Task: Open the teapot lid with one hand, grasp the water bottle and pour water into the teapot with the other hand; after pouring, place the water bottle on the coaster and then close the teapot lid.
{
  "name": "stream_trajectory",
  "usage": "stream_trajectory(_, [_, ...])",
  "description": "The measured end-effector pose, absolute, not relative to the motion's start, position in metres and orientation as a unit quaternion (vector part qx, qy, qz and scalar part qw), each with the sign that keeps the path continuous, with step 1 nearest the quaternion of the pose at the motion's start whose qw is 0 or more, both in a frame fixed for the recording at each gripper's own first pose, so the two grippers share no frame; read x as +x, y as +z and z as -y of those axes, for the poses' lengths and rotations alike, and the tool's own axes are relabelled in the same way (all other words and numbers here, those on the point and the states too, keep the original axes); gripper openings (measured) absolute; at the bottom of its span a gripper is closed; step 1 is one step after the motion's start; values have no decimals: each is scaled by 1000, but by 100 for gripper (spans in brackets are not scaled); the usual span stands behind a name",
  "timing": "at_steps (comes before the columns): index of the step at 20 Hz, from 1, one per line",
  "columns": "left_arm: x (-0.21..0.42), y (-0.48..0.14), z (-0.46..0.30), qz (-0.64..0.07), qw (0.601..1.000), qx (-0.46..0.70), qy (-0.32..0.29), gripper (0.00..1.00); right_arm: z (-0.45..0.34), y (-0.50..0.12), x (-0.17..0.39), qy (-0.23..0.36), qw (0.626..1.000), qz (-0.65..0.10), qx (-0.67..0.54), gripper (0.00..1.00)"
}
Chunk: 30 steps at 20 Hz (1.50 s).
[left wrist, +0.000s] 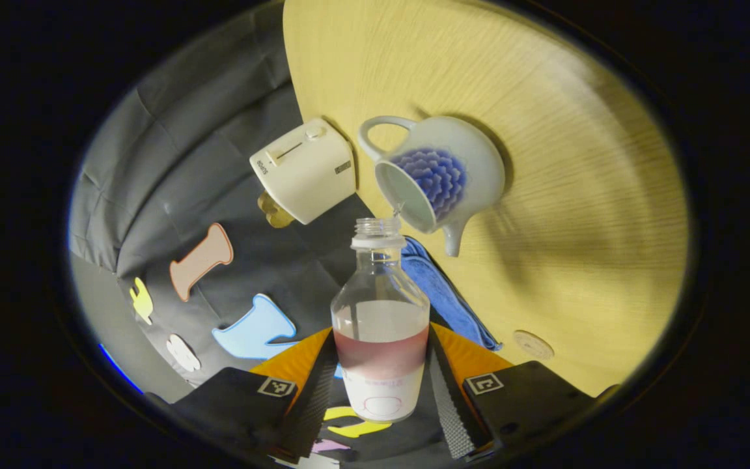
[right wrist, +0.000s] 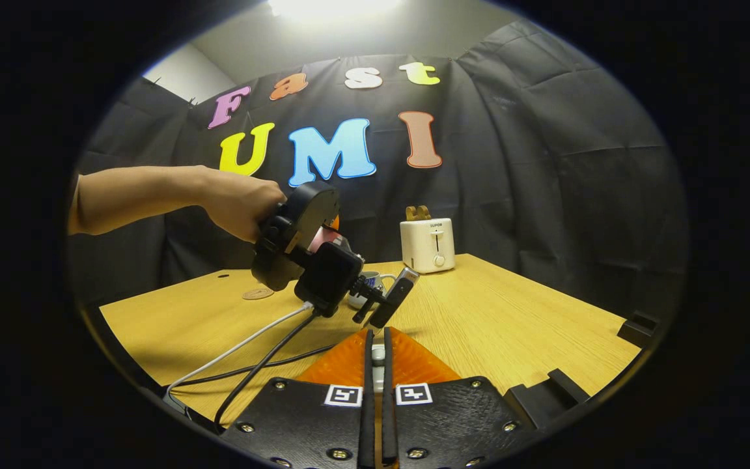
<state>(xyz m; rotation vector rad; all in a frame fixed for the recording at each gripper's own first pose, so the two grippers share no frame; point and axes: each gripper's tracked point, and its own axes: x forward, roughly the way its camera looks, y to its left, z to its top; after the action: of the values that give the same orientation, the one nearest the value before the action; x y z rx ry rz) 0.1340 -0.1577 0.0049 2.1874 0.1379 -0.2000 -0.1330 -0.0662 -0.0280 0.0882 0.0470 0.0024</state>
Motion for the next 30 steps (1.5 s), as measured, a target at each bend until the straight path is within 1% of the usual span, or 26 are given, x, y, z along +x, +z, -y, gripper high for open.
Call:
stream_trajectory(7, [132,7,158,-59,446,890,-79,85,65,-26,-135,2,999,-21,43,4])
stream_trajectory(12, [133,7,156,-61,448,888,-80,86,66,-27,-135,1,999,-23,44,4])
stream_trajectory(14, [134,6,160,-46,456,885,-84,85,66,-28,-135,1,999,-24,44,4])
stream_trajectory(17, [139,1,154,-45,480,871,-93,85,66,-30,-134,2,999,-26,47,4])
stream_trajectory(20, [146,-3,155,-26,511,853,-107,86,65,-29,-134,3,999,-26,48,4])
stream_trajectory(22, [143,-12,157,-26,546,828,-127,86,64,-28,-134,3,999,-26,48,4])
stream_trajectory(26, [150,-9,149,-14,630,764,-139,86,63,-23,-131,4,999,-20,47,4])
stream_trajectory(27, [148,-10,145,-16,668,730,-145,87,62,-19,-129,7,999,-16,42,5])
stream_trajectory(30, [134,-3,129,-13,736,661,-142,86,54,-7,-125,17,999,-4,31,4])
